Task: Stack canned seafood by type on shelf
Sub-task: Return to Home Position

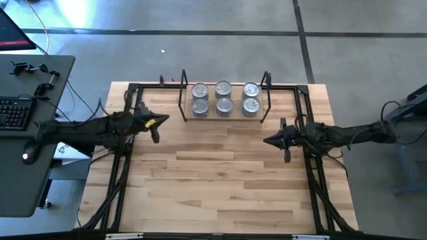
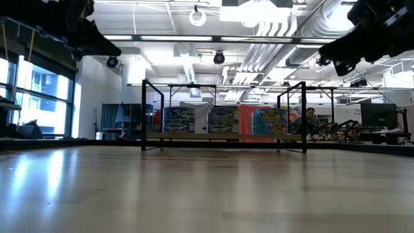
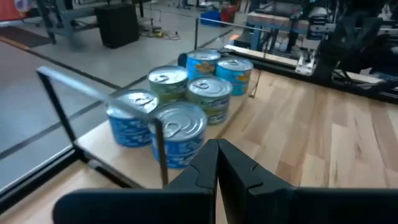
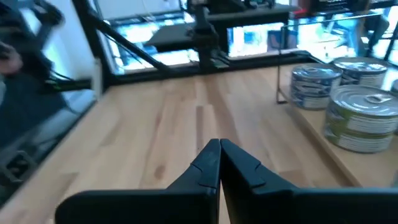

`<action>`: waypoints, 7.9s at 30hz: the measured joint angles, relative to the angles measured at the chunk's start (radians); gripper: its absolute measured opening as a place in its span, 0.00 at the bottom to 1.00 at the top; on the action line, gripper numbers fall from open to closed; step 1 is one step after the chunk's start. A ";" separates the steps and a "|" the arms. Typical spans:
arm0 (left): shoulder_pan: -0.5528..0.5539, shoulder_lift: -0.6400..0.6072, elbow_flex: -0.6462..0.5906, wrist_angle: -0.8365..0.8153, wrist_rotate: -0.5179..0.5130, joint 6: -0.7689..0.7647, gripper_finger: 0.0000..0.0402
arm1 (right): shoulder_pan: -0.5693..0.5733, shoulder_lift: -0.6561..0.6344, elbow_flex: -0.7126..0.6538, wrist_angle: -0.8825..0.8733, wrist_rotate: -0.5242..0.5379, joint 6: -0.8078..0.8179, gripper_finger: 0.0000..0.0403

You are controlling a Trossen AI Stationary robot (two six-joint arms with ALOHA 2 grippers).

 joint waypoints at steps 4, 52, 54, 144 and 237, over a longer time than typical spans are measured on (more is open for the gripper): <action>0.051 -0.125 -0.052 -0.028 0.105 0.012 0.00 | -0.031 -0.084 -0.058 0.027 -0.058 0.047 0.00; 0.118 -0.458 -0.410 0.263 0.421 0.120 0.00 | -0.129 -0.355 -0.156 0.036 -0.148 0.071 0.00; 0.118 -0.457 -0.410 0.253 0.421 0.118 0.00 | -0.134 -0.388 -0.160 0.004 -0.128 0.081 0.00; 0.019 -0.475 -0.409 0.254 0.469 0.068 0.00 | -0.132 -0.321 -0.202 0.036 -0.241 -0.081 0.00; -0.001 -0.475 -0.409 0.254 0.470 0.068 0.00 | -0.132 -0.321 -0.203 0.036 -0.240 -0.081 0.00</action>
